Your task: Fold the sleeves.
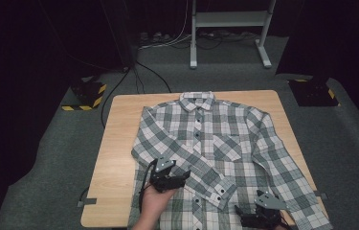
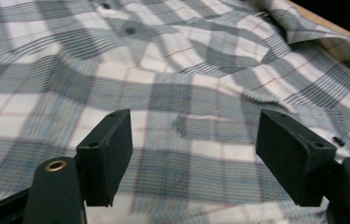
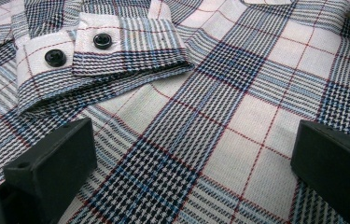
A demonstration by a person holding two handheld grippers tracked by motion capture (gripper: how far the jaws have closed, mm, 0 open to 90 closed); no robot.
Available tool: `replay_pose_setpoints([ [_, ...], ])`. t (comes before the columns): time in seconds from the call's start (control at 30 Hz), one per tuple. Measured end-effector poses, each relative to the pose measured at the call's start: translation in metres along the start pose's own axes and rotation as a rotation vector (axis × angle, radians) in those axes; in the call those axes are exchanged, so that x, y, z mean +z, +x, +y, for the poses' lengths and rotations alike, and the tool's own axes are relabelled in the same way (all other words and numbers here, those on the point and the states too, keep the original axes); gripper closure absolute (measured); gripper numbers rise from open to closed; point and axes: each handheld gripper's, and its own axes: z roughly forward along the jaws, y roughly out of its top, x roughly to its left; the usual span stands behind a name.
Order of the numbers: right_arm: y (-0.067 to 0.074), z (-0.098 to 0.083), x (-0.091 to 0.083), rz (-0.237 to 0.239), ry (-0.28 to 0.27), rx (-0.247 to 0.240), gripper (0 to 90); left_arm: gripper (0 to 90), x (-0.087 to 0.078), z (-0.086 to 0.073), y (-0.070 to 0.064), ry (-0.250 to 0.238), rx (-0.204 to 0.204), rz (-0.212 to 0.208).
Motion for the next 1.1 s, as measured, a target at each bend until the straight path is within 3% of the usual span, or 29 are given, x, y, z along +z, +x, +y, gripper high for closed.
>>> replay_pose_setpoints([
  [0.27, 0.0, 0.0, 0.0, 0.0, 0.0, 0.0, 0.0, 24.7, -0.03, -0.02, 0.025, -0.006, -0.036, 0.06],
  [0.6, 0.0, 0.0, 0.0, -0.001, 0.0, 0.001, 0.0, 21.9, -0.07, -0.055, 0.055, 0.011, -0.057, 0.163],
  [0.8, 0.0, 0.0, 0.0, -0.001, 0.0, 0.0, 0.0, 19.8, -0.089, -0.073, 0.07, 0.041, -0.074, 0.198],
  [0.97, 0.0, 0.0, 0.0, 0.0, 0.0, 0.0, 0.0, 18.4, -0.102, -0.083, 0.076, 0.082, -0.06, 0.246],
  [1.1, 0.0, 0.0, 0.0, 0.0, 0.0, -0.001, 0.0, 18.1, -0.103, -0.092, 0.078, 0.138, -0.042, 0.281],
])
